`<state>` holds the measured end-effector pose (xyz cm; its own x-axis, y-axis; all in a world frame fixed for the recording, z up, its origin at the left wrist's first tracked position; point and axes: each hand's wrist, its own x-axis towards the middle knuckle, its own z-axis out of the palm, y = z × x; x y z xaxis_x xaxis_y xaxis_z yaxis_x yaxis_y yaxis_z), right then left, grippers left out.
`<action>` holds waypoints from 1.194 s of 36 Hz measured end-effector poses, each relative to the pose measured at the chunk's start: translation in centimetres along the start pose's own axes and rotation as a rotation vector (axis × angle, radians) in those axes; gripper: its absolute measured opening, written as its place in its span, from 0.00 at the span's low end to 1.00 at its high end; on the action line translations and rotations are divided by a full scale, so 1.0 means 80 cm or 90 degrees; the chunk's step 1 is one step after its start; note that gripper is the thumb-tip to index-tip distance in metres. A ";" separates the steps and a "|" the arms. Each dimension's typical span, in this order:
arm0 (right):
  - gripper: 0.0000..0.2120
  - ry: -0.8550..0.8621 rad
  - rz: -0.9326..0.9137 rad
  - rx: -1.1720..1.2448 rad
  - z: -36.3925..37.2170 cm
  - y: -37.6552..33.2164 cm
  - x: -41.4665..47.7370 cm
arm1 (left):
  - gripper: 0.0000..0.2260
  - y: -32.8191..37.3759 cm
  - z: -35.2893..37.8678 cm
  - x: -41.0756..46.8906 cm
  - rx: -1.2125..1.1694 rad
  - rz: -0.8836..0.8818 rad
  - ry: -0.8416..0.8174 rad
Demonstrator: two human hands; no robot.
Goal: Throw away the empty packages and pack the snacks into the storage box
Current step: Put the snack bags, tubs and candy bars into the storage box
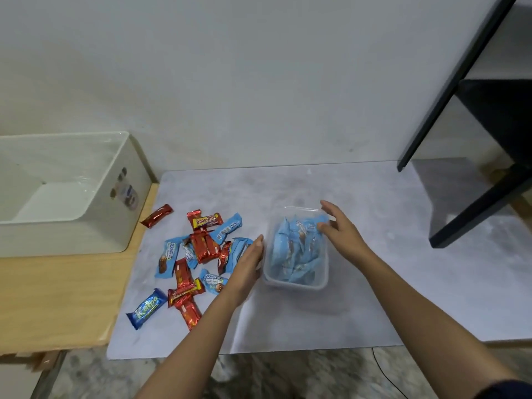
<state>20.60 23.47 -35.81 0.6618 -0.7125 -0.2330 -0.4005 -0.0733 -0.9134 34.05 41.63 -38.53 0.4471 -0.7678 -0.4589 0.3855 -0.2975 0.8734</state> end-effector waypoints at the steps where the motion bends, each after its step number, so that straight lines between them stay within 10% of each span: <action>1: 0.26 0.000 0.002 0.032 0.005 0.006 -0.006 | 0.25 0.001 -0.001 0.000 0.001 -0.002 -0.004; 10: 0.38 -0.019 0.031 0.220 0.052 0.036 -0.055 | 0.27 0.017 -0.012 0.008 0.109 0.003 -0.082; 26: 0.31 0.011 0.052 0.079 0.053 0.014 -0.046 | 0.30 0.051 -0.014 0.004 0.132 0.008 -0.102; 43: 0.35 -0.133 -0.135 0.023 0.148 -0.232 -0.011 | 0.29 0.212 -0.187 -0.095 0.148 0.201 0.068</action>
<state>34.93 33.67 -22.64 0.8458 -0.5248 -0.0965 -0.2197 -0.1777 -0.9592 49.25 50.87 -22.69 0.6004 -0.7823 -0.1659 0.0284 -0.1865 0.9820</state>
